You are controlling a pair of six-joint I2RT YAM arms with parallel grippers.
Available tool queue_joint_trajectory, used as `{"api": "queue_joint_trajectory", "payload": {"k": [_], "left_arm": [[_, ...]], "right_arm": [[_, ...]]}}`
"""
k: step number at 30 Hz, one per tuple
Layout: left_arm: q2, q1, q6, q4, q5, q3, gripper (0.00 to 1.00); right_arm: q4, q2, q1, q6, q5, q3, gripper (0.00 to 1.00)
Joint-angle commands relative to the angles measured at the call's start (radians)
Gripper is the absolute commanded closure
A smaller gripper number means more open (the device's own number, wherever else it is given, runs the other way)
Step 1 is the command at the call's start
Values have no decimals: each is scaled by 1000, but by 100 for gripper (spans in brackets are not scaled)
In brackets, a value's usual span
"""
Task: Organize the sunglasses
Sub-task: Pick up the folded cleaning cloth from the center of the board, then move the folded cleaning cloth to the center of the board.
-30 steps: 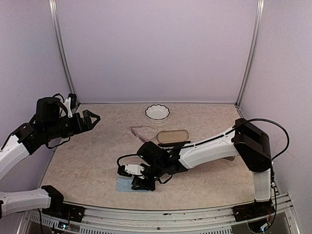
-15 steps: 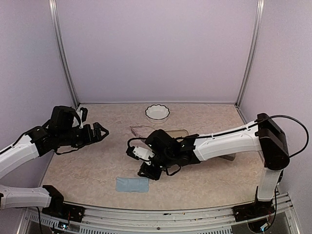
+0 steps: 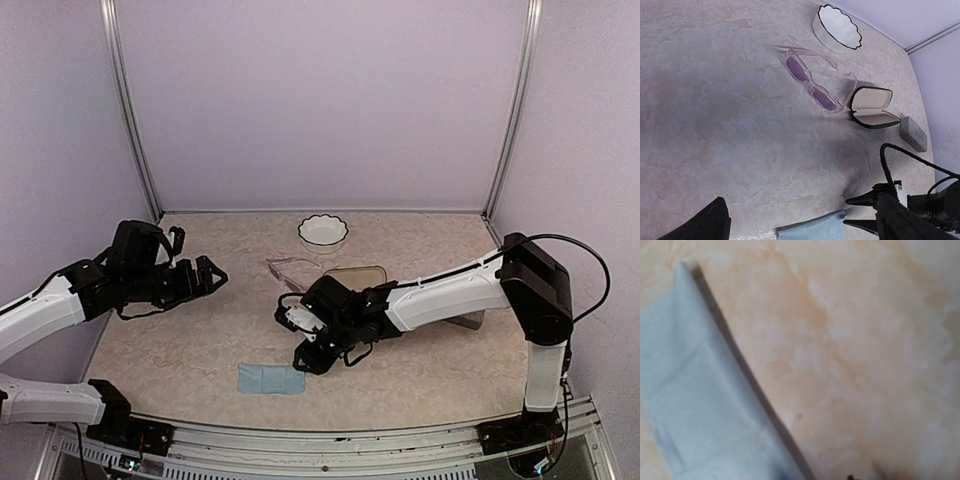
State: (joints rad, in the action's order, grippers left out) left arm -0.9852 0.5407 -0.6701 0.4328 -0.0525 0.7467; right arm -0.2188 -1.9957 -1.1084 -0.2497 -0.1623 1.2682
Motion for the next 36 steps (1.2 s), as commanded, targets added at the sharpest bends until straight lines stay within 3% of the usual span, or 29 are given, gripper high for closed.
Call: {"api": "queue_joint_trajectory", "payload": {"k": [1,17,33,36], "left_arm": [[-7,9,0,-30,5,-2,1],[-29,12,2,-49,-6,-6,1],[-69,21,7,-74,-18,-7,1],[-85,27,12,-84,-29,-9,1]], "right_arm": [[22,-20,10,-30,-67,-12,62],[12,-57,10,-14,-83,-27,63],[11,-31,12,3,-69,-60,99],[13,-12,24,0,-70,-80,100]]}}
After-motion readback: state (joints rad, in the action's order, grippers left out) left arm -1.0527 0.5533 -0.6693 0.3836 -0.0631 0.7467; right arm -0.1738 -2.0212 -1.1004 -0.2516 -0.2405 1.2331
